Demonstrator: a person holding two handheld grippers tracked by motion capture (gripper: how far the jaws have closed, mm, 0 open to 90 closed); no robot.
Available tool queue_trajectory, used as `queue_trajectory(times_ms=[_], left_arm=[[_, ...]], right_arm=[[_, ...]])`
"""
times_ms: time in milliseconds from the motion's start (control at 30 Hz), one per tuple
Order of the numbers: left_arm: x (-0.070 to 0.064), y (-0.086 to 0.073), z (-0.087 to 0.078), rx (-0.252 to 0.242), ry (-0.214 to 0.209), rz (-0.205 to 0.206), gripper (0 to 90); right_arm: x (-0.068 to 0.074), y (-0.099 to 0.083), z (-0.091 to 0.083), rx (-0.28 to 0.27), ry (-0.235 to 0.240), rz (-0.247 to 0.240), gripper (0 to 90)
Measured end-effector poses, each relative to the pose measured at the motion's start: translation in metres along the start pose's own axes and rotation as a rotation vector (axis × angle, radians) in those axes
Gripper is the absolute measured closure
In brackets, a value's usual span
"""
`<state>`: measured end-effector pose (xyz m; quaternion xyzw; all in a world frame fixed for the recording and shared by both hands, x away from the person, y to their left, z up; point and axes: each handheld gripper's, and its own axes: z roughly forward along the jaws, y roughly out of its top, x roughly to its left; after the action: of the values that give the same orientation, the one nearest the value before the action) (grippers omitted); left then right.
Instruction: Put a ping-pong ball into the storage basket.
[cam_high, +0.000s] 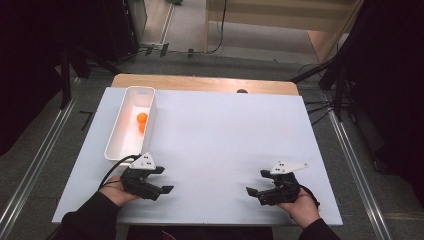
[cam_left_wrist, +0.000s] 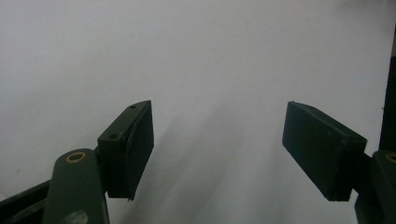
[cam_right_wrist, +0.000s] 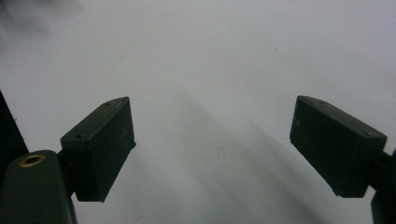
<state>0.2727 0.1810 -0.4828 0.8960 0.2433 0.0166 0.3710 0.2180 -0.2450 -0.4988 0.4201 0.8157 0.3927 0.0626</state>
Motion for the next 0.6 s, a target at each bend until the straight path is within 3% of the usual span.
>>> queue_trajectory(times_ms=[600], left_arm=[[0.0006, 0.0002, -0.0009, -0.005, 0.002, -0.001, 25.3]], right_arm=[[0.0, -0.0001, 0.0, 0.0, 0.001, -0.002, 12.4]])
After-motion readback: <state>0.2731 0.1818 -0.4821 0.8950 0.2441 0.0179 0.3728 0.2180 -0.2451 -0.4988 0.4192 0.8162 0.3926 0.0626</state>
